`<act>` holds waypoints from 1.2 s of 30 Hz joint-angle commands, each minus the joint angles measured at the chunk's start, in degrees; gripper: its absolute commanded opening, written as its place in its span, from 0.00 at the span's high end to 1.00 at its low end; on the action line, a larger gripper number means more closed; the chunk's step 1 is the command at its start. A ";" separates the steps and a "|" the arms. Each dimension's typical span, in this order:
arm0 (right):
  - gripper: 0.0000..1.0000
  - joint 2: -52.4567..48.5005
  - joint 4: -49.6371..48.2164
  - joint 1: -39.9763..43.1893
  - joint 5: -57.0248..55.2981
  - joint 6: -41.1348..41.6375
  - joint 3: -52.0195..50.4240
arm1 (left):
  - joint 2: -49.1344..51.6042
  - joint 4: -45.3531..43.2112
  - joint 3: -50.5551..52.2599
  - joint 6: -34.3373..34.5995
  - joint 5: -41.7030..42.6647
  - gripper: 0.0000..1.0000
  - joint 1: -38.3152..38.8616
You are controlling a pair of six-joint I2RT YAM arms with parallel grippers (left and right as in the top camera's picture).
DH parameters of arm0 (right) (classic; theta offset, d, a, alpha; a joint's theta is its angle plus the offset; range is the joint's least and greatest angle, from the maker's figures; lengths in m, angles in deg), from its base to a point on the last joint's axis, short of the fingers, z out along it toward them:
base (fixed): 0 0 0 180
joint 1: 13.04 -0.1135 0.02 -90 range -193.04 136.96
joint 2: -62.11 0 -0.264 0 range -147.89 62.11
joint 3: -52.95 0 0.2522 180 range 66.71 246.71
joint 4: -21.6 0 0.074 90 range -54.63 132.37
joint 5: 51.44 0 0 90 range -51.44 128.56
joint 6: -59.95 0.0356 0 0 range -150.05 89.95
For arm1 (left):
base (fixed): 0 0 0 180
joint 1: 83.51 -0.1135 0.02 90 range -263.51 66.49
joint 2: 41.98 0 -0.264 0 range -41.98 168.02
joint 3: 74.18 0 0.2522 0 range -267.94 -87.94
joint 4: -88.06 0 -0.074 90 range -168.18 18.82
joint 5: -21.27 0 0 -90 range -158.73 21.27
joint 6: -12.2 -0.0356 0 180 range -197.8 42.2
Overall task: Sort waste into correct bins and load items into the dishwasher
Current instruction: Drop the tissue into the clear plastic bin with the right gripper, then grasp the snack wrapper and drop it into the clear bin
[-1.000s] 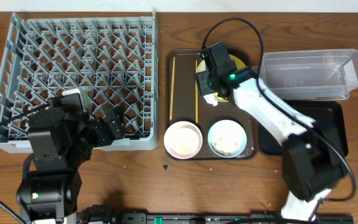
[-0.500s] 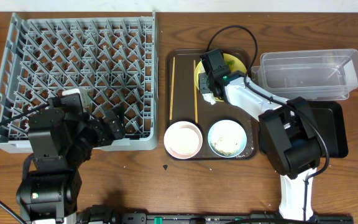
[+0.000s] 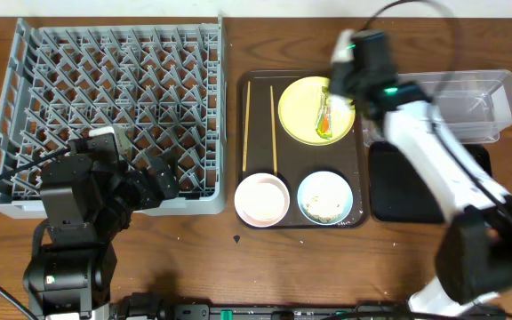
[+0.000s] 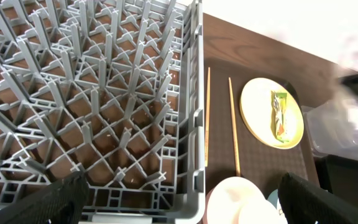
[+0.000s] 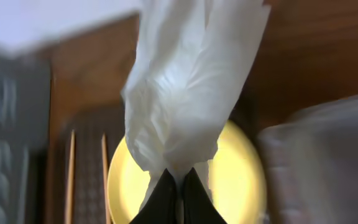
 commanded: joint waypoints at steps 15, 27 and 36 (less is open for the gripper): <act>0.30 -3.61 0.81 17.77 1.79 10.05 0.04 | -0.04 -0.02 -0.90 -0.11 0.72 0.02 0.24; 0.39 -0.44 2.03 1.99 14.34 -17.42 -0.24 | -0.04 -0.02 -0.87 -0.11 0.72 0.02 0.24; 0.41 -13.60 -2.69 -6.19 -10.43 -12.81 -0.74 | -0.04 -0.02 -0.85 -0.11 0.72 0.02 0.24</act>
